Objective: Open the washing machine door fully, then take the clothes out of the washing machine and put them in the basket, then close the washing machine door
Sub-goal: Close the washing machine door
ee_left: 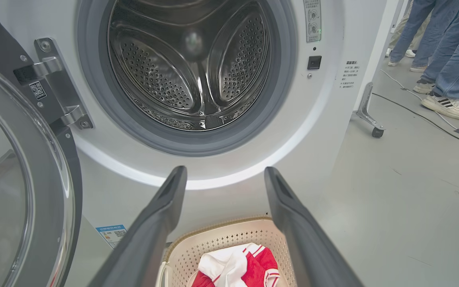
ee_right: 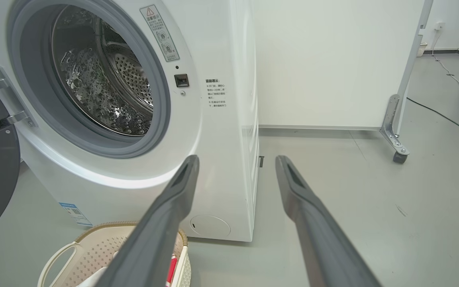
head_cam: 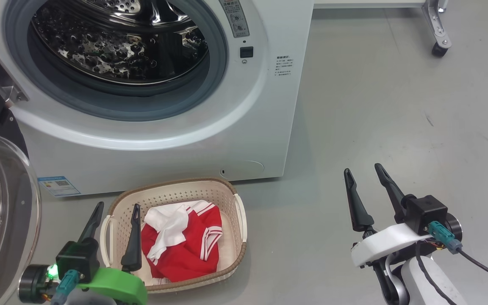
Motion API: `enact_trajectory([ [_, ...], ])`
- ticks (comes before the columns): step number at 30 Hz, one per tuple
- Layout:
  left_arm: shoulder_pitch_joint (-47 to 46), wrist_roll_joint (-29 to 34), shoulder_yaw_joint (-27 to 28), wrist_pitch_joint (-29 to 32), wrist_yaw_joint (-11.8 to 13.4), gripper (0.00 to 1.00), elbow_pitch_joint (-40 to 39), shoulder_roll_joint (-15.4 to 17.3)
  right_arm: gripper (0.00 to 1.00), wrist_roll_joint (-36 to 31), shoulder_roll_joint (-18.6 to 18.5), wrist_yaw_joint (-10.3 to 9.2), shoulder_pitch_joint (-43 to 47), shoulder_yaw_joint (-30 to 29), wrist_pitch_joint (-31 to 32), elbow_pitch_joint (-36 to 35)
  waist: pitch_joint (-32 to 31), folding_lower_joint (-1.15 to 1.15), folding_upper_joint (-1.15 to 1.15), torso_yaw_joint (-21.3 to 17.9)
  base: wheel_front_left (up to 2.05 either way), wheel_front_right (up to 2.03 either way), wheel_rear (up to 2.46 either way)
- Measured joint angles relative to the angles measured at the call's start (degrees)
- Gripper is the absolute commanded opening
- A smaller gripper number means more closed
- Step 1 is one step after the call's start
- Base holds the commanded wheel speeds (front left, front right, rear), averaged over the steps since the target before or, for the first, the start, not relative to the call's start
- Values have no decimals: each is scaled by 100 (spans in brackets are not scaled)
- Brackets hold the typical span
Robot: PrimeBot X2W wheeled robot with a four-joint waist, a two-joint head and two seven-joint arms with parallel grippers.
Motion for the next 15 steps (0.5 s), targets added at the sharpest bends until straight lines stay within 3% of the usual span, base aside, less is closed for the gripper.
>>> enact_trajectory([
  [15,27,15,-11,119,24,100,-156,9,100,15,2,-1,1,11,0,1,-28,0,0,1,-81,81,0],
])
